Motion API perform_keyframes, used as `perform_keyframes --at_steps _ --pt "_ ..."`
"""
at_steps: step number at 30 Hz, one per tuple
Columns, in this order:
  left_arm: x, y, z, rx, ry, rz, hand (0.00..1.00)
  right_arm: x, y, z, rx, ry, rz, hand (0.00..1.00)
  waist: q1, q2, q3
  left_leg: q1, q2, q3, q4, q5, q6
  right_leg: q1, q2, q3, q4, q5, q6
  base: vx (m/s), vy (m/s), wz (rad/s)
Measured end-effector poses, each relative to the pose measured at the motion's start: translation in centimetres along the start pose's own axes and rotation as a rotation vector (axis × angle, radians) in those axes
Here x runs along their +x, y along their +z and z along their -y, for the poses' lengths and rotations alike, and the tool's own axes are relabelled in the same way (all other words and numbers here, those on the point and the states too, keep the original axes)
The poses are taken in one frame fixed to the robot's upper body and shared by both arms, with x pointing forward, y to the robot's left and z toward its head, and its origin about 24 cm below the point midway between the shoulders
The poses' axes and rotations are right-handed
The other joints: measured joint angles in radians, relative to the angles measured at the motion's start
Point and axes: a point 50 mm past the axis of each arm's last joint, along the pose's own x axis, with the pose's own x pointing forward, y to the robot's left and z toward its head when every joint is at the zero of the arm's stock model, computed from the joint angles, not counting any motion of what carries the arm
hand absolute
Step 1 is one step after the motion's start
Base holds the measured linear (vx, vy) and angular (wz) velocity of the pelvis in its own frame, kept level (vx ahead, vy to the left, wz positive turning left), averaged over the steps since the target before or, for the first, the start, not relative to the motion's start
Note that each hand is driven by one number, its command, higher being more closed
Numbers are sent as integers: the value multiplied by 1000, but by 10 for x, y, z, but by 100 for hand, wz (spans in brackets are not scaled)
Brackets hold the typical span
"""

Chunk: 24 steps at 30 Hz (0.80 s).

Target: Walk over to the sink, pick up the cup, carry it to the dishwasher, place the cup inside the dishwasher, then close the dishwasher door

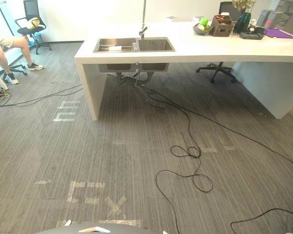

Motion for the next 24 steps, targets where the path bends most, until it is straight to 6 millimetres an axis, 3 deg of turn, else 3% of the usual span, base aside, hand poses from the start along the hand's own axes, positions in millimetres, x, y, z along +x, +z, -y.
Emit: perform_keyframes --at_steps 2,5,8,11,14,19,24 --pt "0 2 2 3 -10 25 0 0 3 -2 -1 6 11 0 10 0 1 6 0 0 -16 8 -6 1 4 -2 -11 3 1 98 -13 -1" --pt "4 11 14 16 -47 51 0 4 22 -26 -12 64 71 0 10 2 10 11 1 -7 -31 18 -19 4 7 -14 -11 3 1 20 -20 10" --pt "10 40 58 147 -179 114 0 3 44 -65 -19 196 145 0 12 -10 43 11 1 -29 -31 28 -20 12 6 -33 -18 3 0 -70 -16 20" --pt "11 49 87 214 -264 135 0 1 63 -86 -33 271 203 0 11 -18 59 9 1 -27 -32 26 -22 9 7 -31 -19 5 -2 -62 -3 -1" --pt "12 47 92 231 -252 115 0 0 66 -91 -48 287 213 0 7 -18 66 0 1 -27 -33 27 -19 -4 10 -25 -19 3 0 -18 -2 -6" --pt "12 53 88 272 -216 160 0 3 56 -80 -129 234 199 0 3 -17 82 2 3 -31 -33 34 -8 -3 15 -24 -19 8 -7 7 2 0" --pt "13 55 86 341 -186 209 0 1 65 -82 -283 218 297 0 0 -18 83 2 -2 -40 -36 34 -7 -2 13 -28 -19 7 -6 5 12 3"
